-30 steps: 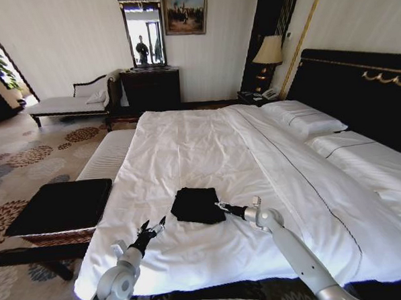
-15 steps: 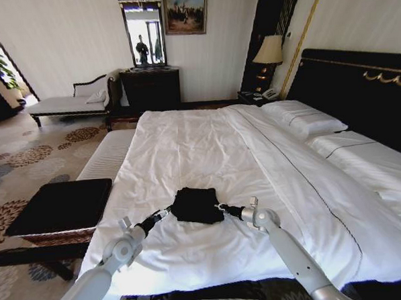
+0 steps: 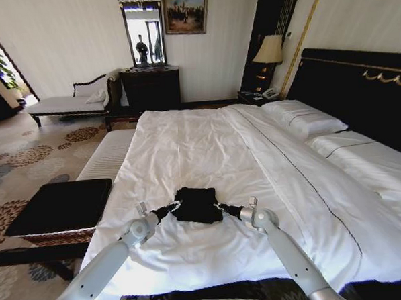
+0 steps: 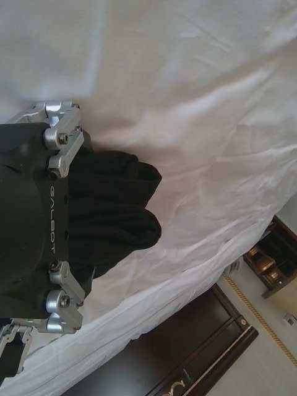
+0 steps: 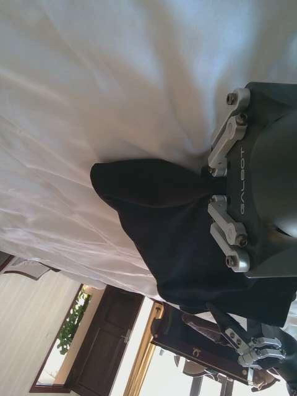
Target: Fold the clothes on the bed and place them into the basket.
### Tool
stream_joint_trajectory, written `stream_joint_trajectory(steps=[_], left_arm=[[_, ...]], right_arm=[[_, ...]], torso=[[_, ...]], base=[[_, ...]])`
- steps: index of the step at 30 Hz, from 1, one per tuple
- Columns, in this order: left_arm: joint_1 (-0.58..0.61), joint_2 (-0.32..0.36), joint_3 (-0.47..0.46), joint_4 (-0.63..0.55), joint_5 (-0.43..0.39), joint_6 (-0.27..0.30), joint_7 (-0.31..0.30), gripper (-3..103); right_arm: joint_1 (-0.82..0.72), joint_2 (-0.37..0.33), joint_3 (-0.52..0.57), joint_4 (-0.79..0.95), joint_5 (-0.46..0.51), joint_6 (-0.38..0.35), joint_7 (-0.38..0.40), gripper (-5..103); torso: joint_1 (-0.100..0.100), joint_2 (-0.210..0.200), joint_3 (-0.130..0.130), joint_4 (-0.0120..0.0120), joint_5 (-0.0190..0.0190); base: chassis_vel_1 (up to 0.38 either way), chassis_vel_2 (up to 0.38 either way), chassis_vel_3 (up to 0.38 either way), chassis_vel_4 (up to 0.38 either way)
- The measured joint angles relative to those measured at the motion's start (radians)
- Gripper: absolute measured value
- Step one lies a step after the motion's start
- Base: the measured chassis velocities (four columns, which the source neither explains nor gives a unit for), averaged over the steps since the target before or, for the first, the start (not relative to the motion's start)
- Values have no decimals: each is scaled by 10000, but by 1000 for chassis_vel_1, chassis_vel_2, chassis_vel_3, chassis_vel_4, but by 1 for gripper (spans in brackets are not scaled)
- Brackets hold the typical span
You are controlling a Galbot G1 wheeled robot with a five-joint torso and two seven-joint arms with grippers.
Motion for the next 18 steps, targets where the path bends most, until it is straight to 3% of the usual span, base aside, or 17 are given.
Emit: stream_joint_trajectory(steps=[2, 4, 5, 7, 11, 14, 18], left_arm=[[-22, -45, 68, 39, -44, 28, 0, 97], [-23, -60, 180, 61, -55, 72, 0, 86], [35, -39, 304, 64, -16, 101, 0, 70], [47, -42, 307, 64, -1, 101, 0, 70], [156, -393, -44, 63, 89, 112, 50, 48], [243, -615, -257, 95, 85, 123, 58, 43], [311, -738, -278, 169, 111, 131, 73, 27]], right_arm=[[0, 36, 35, -3, -7, 0, 8, 7], [4, 86, 87, -15, -6, 0, 22, 7], [-16, 38, 105, 14, 22, 0, 25, 7], [-35, 18, 99, 40, 24, 1, 25, 7], [-155, 13, 113, 200, 47, 6, 36, 7], [-229, -10, 115, 283, 54, 7, 60, 7], [-316, -71, 128, 375, 73, 9, 69, 7]], torso=[[0, 0, 0, 0, 0], [0, 0, 0, 2, 1], [0, 0, 0, 2, 0], [0, 0, 0, 2, -1], [0, 0, 0, 0, -2], [-2, 0, 0, -1, -1], [-2, 0, -1, 0, -1]], base=[[0, 0, 0, 0], [0, 0, 0, 0], [0, 0, 0, 0], [0, 0, 0, 0], [0, 0, 0, 0], [0, 0, 0, 0], [0, 0, 0, 0]])
